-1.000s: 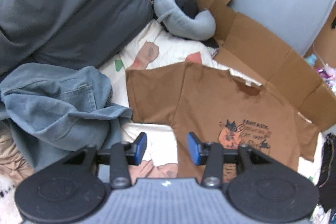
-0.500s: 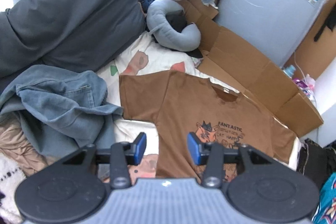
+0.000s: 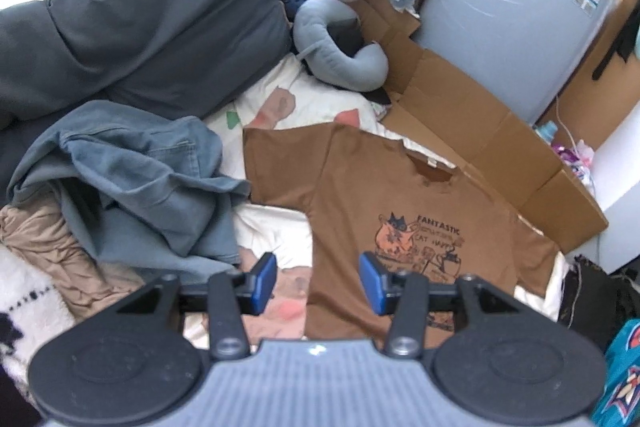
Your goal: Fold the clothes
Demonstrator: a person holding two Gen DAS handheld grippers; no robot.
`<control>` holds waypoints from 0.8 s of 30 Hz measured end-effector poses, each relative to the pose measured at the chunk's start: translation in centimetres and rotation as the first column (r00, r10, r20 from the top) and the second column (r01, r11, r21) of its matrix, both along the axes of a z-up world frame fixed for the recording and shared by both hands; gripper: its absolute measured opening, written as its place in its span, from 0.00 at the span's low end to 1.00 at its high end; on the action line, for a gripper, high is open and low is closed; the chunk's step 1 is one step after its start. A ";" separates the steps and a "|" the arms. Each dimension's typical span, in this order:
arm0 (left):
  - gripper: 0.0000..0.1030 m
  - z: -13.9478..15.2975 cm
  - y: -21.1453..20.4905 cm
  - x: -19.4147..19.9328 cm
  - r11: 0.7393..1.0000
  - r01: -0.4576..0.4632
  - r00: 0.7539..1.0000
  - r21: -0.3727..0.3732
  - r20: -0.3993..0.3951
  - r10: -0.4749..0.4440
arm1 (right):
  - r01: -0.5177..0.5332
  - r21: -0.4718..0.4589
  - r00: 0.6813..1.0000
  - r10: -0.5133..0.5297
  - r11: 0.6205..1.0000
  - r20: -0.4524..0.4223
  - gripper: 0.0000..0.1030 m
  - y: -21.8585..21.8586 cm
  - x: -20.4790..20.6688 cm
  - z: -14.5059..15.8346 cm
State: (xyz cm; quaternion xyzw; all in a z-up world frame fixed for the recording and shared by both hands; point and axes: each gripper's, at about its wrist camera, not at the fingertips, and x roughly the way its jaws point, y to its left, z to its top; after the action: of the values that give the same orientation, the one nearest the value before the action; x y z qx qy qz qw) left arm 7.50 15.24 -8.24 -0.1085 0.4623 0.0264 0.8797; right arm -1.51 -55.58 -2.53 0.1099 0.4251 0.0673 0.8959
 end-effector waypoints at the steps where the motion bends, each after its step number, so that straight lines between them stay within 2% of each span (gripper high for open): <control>1: 0.47 -0.2 -0.1 -0.1 1.000 0.007 1.000 0.007 -0.004 -0.007 | -0.005 0.015 1.000 0.005 1.000 -0.007 0.49 0.2 -0.1 -1.2; 5: 0.47 -0.9 -0.4 -0.5 0.999 0.001 1.000 0.033 0.006 -0.001 | -0.018 0.017 0.999 0.019 1.000 -0.041 0.49 1.0 -0.7 -5.2; 11: 0.47 -4.1 -1.1 -0.7 1.000 0.019 1.000 0.003 -0.002 -0.019 | -0.077 -0.007 0.993 0.076 0.997 -0.089 0.48 3.4 -1.1 -10.7; 17: 0.47 -9.2 -2.7 -1.4 0.998 0.059 0.997 -0.018 -0.053 -0.060 | -0.166 -0.023 0.974 0.160 0.986 -0.162 0.48 6.1 -0.4 -16.3; 24: 0.47 -17.5 -4.4 -2.3 0.992 0.122 0.981 -0.030 -0.151 -0.125 | -0.225 0.000 0.954 0.220 0.974 -0.202 0.48 9.0 0.7 -23.5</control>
State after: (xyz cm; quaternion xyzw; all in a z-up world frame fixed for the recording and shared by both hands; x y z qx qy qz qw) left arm 5.19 10.80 -25.76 -0.0864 0.5343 -0.0248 0.8405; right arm -0.78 -46.60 -26.07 0.0571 0.5235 0.1513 0.8365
